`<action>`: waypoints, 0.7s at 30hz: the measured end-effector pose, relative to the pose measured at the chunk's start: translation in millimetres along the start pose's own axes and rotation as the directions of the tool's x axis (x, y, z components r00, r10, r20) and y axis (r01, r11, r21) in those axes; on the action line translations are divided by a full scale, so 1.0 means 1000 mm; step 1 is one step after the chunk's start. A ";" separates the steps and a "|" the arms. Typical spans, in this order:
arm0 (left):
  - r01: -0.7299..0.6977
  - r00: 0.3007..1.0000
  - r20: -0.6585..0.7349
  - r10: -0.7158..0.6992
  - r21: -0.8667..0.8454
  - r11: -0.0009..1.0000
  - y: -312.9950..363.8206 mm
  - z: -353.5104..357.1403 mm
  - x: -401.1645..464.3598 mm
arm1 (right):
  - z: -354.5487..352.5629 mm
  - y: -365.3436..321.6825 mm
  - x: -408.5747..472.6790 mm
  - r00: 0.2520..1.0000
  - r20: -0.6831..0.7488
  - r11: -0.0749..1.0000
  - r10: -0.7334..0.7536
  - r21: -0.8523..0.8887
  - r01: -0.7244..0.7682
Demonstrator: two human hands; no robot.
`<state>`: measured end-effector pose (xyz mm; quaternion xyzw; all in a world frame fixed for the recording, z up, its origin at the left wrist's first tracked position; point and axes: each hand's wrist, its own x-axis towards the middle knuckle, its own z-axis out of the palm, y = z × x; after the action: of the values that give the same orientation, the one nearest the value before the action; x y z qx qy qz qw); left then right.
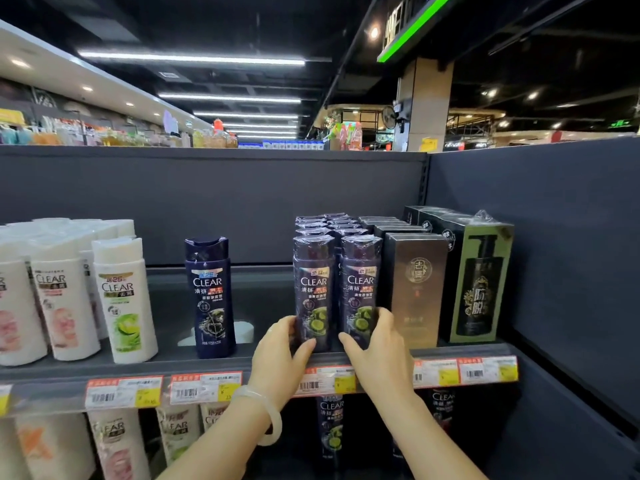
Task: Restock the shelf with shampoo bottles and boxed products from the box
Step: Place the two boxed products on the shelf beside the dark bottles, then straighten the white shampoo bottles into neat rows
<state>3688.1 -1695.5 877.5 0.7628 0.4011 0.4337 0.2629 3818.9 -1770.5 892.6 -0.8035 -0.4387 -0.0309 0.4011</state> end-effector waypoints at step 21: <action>0.271 0.665 -0.709 -0.234 -0.064 0.960 -0.112 -0.176 -0.080 | 0.097 -0.136 -0.105 0.713 0.300 0.735 -0.633 0.523 0.432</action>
<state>3467.3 -1692.9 843.2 0.4792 0.5831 0.6436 0.1272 3625.9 -1736.4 868.7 -0.5161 -0.7343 0.1367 0.4193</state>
